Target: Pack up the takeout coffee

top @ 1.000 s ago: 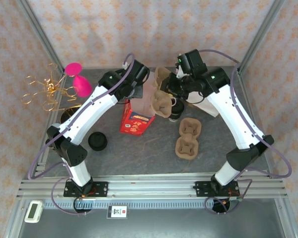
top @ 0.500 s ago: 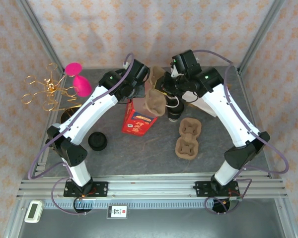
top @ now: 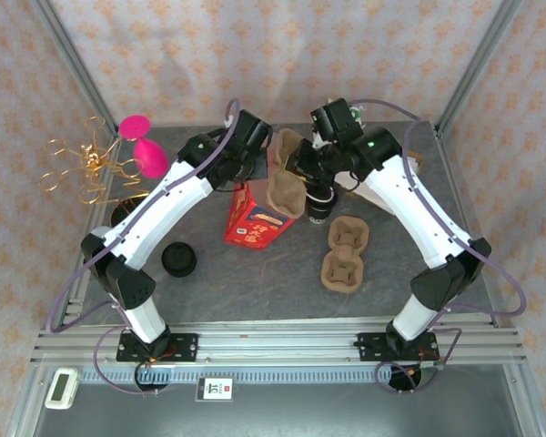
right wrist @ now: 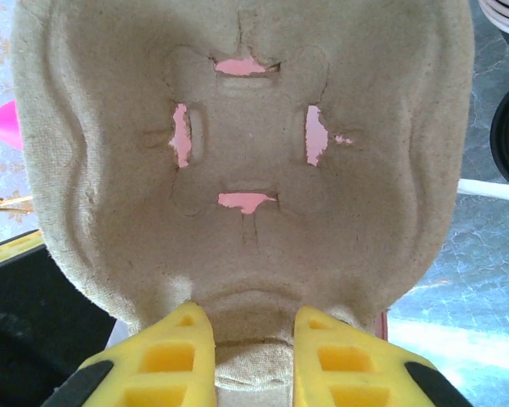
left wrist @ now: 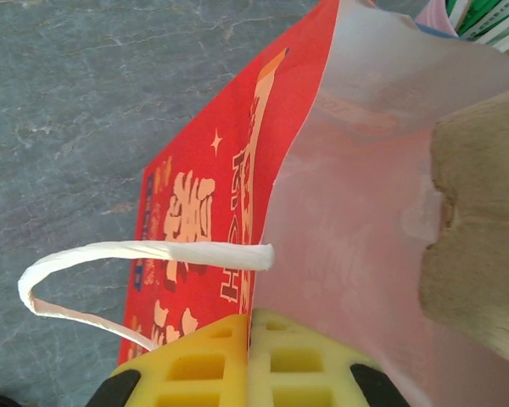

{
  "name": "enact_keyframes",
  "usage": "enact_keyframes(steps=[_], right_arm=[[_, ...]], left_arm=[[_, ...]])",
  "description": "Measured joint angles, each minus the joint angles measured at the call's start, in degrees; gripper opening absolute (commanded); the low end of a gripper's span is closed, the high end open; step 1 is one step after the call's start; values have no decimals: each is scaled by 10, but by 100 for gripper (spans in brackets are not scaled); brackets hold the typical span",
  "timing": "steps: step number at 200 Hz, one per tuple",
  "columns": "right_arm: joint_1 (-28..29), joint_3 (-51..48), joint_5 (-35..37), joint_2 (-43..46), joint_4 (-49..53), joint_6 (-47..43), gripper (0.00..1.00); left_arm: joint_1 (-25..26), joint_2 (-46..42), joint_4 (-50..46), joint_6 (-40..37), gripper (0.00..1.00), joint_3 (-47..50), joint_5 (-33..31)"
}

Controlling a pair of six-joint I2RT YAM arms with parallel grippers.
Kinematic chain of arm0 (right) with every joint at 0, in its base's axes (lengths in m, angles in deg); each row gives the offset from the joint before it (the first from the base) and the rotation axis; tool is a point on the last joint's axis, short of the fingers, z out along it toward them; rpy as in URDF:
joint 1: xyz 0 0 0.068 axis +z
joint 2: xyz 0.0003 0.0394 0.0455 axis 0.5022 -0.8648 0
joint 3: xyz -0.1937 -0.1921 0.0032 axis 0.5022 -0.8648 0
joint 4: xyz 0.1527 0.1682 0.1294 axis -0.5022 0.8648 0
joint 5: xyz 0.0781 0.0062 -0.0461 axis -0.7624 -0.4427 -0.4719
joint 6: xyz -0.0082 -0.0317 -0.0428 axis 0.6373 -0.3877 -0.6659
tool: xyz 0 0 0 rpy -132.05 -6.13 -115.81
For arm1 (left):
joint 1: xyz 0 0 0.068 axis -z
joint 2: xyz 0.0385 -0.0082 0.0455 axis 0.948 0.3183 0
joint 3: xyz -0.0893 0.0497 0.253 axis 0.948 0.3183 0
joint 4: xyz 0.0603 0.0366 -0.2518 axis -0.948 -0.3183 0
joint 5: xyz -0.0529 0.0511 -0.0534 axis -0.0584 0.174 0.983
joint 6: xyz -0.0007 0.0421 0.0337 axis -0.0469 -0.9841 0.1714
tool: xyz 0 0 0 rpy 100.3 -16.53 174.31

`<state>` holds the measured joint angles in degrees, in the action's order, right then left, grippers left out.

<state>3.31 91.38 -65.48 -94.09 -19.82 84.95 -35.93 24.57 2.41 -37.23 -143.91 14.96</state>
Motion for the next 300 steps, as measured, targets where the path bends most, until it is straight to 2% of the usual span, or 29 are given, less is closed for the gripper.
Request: enact_keyframes(steps=[63, 114, 224, 300], right_arm=[[4, 6, 16, -24, 9, 0, 19], [16, 70, 16, -60, 24, 0, 18], [17, 101, 8, -65, 50, -9, 18], [15, 64, 23, -65, 52, -16, 18]], left_arm=[[0, -21, 34, 30, 0, 30, 18], [0, -36, 52, 39, 0, 48, 28], [-1, -39, 79, 41, 0, 78, 37], [-12, -72, 106, 52, 2, 115, 61]])
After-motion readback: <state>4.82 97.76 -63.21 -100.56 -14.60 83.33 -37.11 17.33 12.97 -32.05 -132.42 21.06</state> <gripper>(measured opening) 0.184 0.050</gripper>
